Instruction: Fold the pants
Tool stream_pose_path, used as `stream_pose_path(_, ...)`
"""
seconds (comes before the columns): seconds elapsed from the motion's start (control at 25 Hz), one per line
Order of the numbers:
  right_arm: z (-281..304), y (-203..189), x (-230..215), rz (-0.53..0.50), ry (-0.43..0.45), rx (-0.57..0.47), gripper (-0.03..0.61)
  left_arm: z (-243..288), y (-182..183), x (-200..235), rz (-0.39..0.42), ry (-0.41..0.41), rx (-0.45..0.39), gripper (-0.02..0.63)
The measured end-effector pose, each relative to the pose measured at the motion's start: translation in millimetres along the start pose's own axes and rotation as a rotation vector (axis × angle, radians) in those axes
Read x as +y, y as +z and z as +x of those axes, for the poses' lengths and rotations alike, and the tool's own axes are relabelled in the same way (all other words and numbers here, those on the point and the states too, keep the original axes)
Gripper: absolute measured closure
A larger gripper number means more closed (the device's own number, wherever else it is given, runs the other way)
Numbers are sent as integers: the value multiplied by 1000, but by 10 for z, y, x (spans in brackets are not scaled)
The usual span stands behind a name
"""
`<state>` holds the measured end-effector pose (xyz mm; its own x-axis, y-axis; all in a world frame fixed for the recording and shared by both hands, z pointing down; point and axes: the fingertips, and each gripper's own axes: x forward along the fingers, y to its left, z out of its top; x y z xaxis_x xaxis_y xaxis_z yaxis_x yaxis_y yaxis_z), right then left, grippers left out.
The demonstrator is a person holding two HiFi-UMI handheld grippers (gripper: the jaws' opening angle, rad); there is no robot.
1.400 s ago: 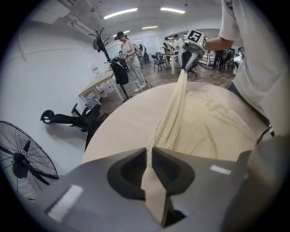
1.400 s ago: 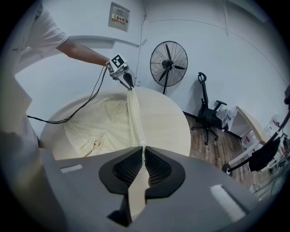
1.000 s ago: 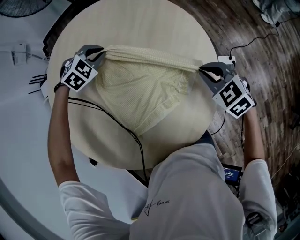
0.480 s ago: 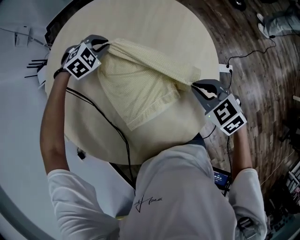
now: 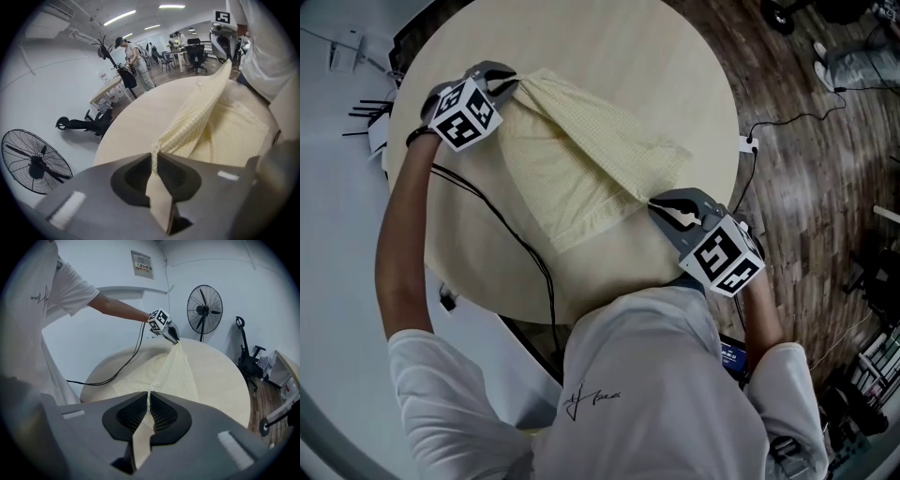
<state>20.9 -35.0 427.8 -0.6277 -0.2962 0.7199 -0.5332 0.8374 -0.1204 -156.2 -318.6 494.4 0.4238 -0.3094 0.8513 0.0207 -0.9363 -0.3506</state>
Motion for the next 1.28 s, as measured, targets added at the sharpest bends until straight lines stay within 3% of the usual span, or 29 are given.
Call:
stream_pose_path(0.92,926,229,1291,-99,352,67,558,57,-463,-252,-14,4,29,520)
stream_pose_path(1.28,1283,232,1540,-81,408,98,558,125,-572,-303,-4,38,17,520)
